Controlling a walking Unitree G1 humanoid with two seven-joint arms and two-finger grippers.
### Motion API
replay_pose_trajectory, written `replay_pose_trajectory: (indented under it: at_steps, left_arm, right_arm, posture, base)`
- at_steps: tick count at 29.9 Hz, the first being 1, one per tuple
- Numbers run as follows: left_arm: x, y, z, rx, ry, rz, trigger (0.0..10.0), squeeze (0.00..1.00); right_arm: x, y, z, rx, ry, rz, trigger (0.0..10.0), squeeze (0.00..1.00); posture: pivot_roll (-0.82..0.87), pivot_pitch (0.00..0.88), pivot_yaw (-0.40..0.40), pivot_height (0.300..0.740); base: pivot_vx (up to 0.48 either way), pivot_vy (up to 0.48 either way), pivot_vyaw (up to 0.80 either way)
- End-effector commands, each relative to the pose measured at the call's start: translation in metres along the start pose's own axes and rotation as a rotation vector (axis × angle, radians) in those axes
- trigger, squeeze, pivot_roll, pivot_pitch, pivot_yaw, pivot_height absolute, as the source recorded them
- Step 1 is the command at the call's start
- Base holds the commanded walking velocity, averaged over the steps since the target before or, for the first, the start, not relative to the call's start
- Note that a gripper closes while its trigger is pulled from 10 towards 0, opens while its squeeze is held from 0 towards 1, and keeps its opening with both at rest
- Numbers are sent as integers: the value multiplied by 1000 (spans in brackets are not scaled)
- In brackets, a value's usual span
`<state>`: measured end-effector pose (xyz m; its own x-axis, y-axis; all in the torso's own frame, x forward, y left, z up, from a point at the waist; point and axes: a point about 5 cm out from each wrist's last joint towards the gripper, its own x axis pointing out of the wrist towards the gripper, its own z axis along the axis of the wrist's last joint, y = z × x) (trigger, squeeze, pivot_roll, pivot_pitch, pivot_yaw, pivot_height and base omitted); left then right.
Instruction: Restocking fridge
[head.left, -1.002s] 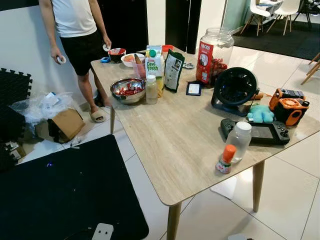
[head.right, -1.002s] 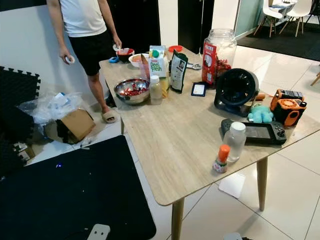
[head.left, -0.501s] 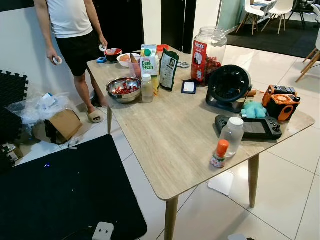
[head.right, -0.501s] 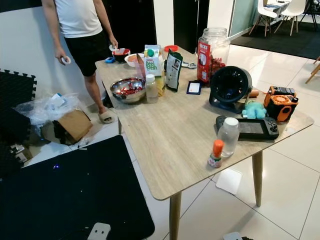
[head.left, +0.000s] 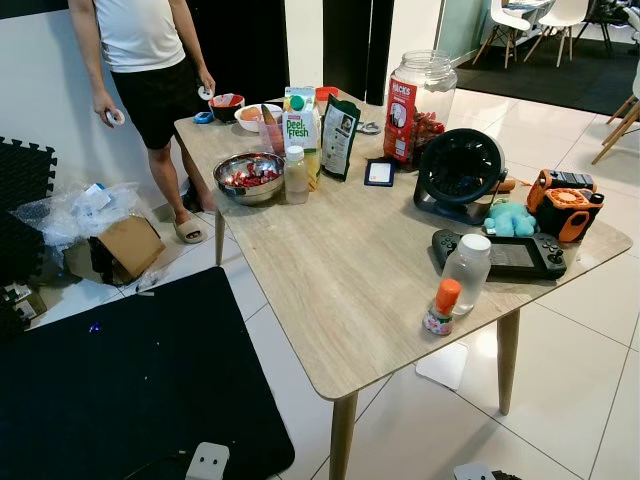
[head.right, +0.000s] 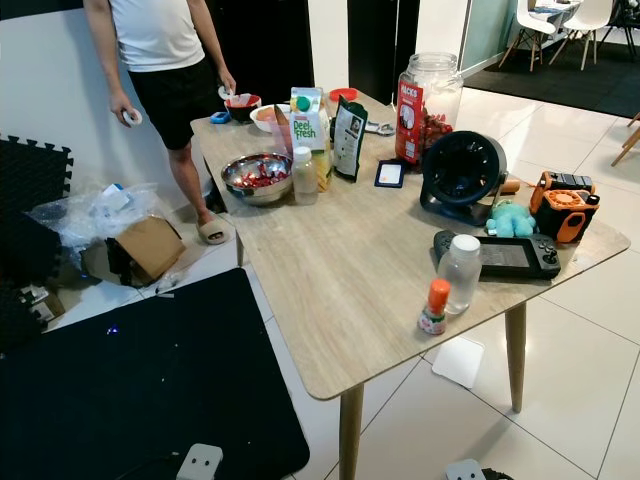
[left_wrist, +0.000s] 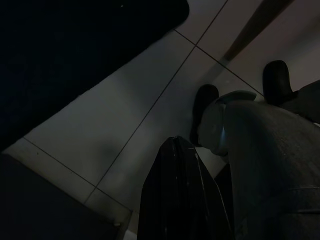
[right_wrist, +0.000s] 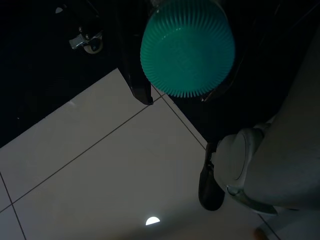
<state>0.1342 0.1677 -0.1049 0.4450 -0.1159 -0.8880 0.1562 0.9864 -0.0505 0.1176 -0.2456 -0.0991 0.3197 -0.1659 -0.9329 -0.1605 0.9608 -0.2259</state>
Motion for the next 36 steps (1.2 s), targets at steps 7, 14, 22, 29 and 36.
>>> replay_pose_trajectory:
  at_steps: [7, 14, 22, 29, 36]
  left_arm:
    - [0, -2, -4, -7, 16, -5, 10000, 0]
    - [0, -2, -4, -7, 17, -6, 10000, 0]
    - [0, -3, -3, -9, 13, -7, 10000, 0]
    - [0, -3, -4, -8, 15, -7, 10000, 0]
    - [0, -2, -4, -12, 12, -6, 10000, 0]
  right_arm:
    - [0, 2, 2, -5, 0, 8, 10000, 0]
    - [0, 3, 1, -4, 1, 7, 10000, 0]
    - [0, 2, 1, -4, 0, 6, 10000, 0]
    - [0, 2, 2, -4, -1, 6, 10000, 0]
    - [0, 3, 1, -3, 2, 7, 10000, 0]
  posture:
    - [-53, 0, -3, 740]
    - [-55, 0, -2, 740]
    - [-56, 0, -3, 740]
    - [-57, 0, -1, 740]
    - [-57, 0, 1, 740]
  base:
    - [-380, 0, 0]
    - [-393, 0, 0]
    - [-394, 0, 0]
    - [-395, 0, 0]
    - [-392, 0, 0]
